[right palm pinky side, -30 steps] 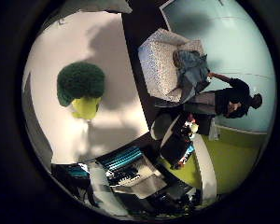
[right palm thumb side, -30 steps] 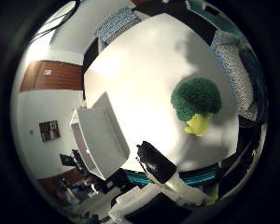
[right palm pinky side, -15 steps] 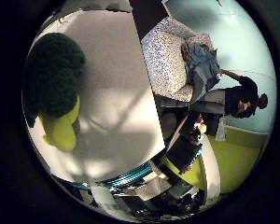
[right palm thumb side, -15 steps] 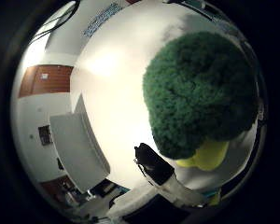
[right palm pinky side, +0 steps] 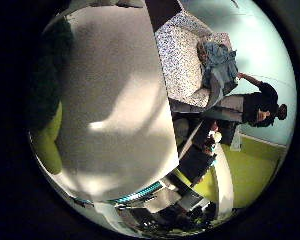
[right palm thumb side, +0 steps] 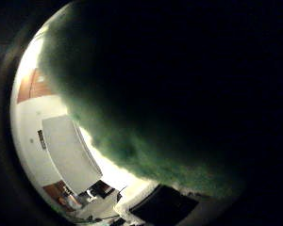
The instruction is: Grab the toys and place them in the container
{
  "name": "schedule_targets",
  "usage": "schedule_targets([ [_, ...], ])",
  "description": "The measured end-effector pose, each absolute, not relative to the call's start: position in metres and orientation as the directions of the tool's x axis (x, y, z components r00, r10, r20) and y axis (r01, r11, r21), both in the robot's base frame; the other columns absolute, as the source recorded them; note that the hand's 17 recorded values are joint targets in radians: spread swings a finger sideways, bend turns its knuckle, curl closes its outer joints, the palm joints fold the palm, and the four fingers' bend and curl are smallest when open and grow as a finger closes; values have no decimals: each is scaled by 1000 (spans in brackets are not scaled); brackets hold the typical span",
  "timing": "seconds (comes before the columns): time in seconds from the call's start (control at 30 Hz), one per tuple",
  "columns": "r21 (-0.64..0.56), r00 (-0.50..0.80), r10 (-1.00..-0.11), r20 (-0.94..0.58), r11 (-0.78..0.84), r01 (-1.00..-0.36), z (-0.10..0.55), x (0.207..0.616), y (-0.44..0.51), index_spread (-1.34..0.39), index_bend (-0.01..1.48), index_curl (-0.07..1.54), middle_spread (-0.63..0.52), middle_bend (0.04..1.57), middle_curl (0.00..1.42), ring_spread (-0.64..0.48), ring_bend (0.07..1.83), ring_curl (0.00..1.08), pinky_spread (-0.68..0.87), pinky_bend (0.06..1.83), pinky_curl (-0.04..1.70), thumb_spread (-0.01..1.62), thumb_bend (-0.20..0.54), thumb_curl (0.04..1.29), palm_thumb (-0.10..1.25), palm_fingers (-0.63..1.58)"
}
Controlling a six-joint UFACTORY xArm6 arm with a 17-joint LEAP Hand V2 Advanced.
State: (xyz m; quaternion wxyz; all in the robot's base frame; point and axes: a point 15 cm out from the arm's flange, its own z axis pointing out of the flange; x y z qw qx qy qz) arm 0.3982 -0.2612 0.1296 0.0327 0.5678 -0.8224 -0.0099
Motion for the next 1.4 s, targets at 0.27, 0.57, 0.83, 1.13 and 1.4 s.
schedule_targets([
  [0.27,-2,-344,-937,55,345,-939,157,403,-265,-407,474,433,-245,916,641,-283,1131,474,-397,1039,343,1142,7,358,736,1270],
  [0.57,-109,-332,-939,85,322,-940,216,405,-267,-323,1031,808,-208,1244,846,-244,1376,656,-235,1415,613,1120,19,507,1017,1066],
  [0.83,-149,-315,-944,97,299,-943,293,373,-240,-284,1072,906,-173,1316,874,-246,1392,744,-177,1416,766,1070,-12,610,1039,1004],
  [1.13,-202,-198,-977,82,178,-963,371,348,-159,-267,1058,952,-162,1337,869,-249,1377,803,-173,1346,902,1048,-12,670,1033,1000],
  [1.4,-240,-71,-996,44,59,-969,421,344,-71,-266,1034,970,-159,1332,860,-254,1348,832,-181,1287,985,1039,-13,700,1025,1013],
])
